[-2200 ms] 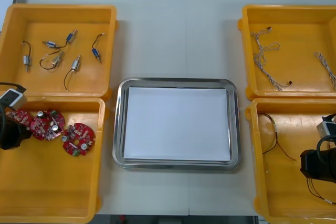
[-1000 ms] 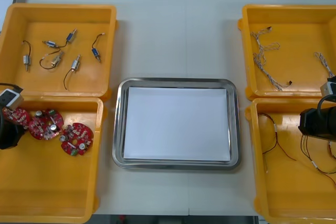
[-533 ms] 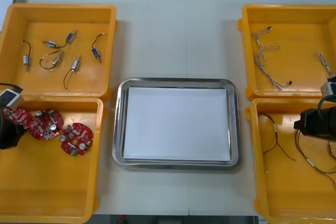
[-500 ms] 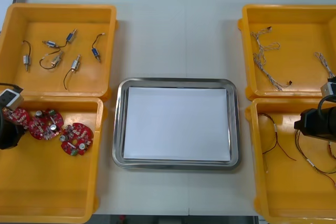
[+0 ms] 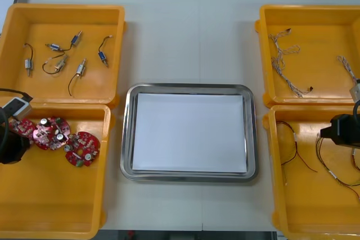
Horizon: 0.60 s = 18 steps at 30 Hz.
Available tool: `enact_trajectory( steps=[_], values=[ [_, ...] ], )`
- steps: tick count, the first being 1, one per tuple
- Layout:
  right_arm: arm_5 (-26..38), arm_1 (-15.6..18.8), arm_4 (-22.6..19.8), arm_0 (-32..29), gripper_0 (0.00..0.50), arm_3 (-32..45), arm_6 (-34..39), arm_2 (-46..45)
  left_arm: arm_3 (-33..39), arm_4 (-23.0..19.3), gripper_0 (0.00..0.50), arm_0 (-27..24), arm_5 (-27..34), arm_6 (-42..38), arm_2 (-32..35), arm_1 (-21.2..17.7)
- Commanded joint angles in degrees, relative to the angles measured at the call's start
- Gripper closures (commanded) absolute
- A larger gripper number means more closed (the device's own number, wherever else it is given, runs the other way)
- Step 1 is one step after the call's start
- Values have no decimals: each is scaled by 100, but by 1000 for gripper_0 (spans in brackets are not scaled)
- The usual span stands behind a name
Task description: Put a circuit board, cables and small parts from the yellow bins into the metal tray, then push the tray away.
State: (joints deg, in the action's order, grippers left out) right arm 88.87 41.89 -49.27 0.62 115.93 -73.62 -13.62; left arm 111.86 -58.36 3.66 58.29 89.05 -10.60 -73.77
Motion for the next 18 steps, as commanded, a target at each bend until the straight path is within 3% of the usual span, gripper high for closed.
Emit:
enact_trajectory(
  steps=[1,7,11,18],
  values=[
    [-273,707,-346,-440,0,254,-311,-158,301,-88,500,64,59,429,173,-23],
    [-616,1085,-672,-888,0,421,-496,-158,600,-79,500,557,59,342,471,-23],
    [-757,1217,-672,-1170,0,720,-909,-158,785,-70,500,794,59,306,603,-23],
    [-994,1287,-707,-1530,0,746,-1682,-106,837,-53,500,855,59,271,770,-23]
  ],
)
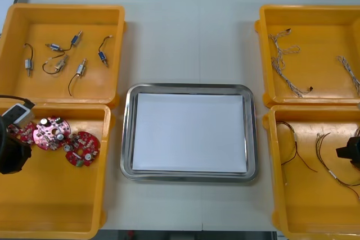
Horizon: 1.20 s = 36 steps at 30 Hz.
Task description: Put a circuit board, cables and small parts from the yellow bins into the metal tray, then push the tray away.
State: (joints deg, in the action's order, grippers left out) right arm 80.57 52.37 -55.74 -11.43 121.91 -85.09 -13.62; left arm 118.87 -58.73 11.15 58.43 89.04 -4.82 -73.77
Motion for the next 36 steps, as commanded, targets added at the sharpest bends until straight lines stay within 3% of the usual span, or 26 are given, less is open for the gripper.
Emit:
enact_trajectory(
  steps=[1,5,6,8,10,14,23,29,36],
  values=[
    [-235,247,-25,-395,0,149,-667,-62,128,-24,500,98,46,254,209,-23],
    [-604,370,168,-545,0,131,-860,299,128,-33,491,63,46,184,253,-14],
    [-683,405,221,-562,0,131,-860,360,128,-42,428,63,46,175,262,3],
    [-1017,537,520,-615,0,140,-843,677,137,-42,102,54,46,131,306,30],
    [-1228,625,792,-615,0,140,-799,905,137,-42,0,54,46,122,341,47],
    [-1466,713,1197,-615,0,114,-719,1213,146,-86,0,1,72,104,403,47],
    [-1800,845,1504,-624,0,52,-623,1661,31,-226,0,-219,432,192,552,39],
    [-2265,880,1478,-624,0,-264,-605,1846,-171,-420,0,-280,397,307,552,56],
    [-2362,889,1540,-624,0,-343,-596,1977,-628,-850,0,-394,327,799,543,144]
  ],
)
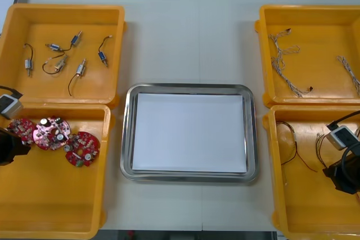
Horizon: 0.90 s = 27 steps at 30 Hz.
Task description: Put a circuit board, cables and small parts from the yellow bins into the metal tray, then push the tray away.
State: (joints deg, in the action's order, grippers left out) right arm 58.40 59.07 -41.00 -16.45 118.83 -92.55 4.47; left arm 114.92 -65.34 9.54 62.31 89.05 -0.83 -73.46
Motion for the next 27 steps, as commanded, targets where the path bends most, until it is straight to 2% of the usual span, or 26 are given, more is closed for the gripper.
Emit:
enact_trajectory(
  steps=[1,7,16,22,24,25,27],
  values=[
    [-145,219,66,-122,0,-35,149,168,-233,-190,0,-233,-62,799,144,113],
    [-646,219,48,-113,0,-334,175,441,-400,-181,0,-233,-149,825,127,165],
    [-646,228,119,-201,0,-352,193,476,-699,-76,0,-444,-448,869,-243,253],
    [-663,228,233,-218,33,-352,193,538,-945,-49,0,-655,-738,878,-620,341],
    [-681,228,233,-236,84,-352,193,538,-989,-32,0,-690,-800,878,-682,359],
    [-689,228,233,-236,130,-352,193,529,-1007,-32,0,-699,-817,878,-708,367],
    [-760,228,233,-271,320,-352,193,538,-1024,-14,0,-717,-826,878,-761,359]
  ],
)
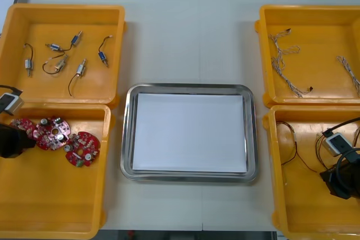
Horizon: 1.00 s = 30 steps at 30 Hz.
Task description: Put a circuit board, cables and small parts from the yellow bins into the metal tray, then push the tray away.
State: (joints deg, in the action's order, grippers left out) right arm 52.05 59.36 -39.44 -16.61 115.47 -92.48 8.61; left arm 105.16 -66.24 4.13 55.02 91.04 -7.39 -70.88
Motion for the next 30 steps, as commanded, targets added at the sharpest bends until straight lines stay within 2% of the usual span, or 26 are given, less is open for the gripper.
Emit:
enact_trajectory(
  steps=[1,2,3,8,20,25,27,29,30],
  values=[
    [-151,199,77,-264,385,-16,187,123,-57,85,0,-176,-106,678,-114,101],
    [-204,199,77,-290,430,-16,187,123,-66,85,0,-176,-114,678,-140,101],
    [-239,199,77,-299,452,-16,178,123,-74,85,0,-176,-123,678,-158,101],
    [-362,199,94,-334,500,-16,169,123,-127,93,0,-176,-132,669,-193,101],
    [-221,392,-99,-325,500,142,248,-61,-171,111,0,-176,-334,669,-360,101],
    [367,515,-556,-352,500,467,257,-501,-171,129,0,-176,-343,669,-377,101],
    [596,533,-688,-352,500,599,257,-694,-171,137,64,-176,-334,678,-377,101],
    [930,533,-881,-352,500,784,257,-993,-171,137,185,-158,-343,669,-377,101],
    [1018,533,-934,-352,500,837,257,-1072,-180,137,211,-158,-343,678,-377,101]
  ],
)
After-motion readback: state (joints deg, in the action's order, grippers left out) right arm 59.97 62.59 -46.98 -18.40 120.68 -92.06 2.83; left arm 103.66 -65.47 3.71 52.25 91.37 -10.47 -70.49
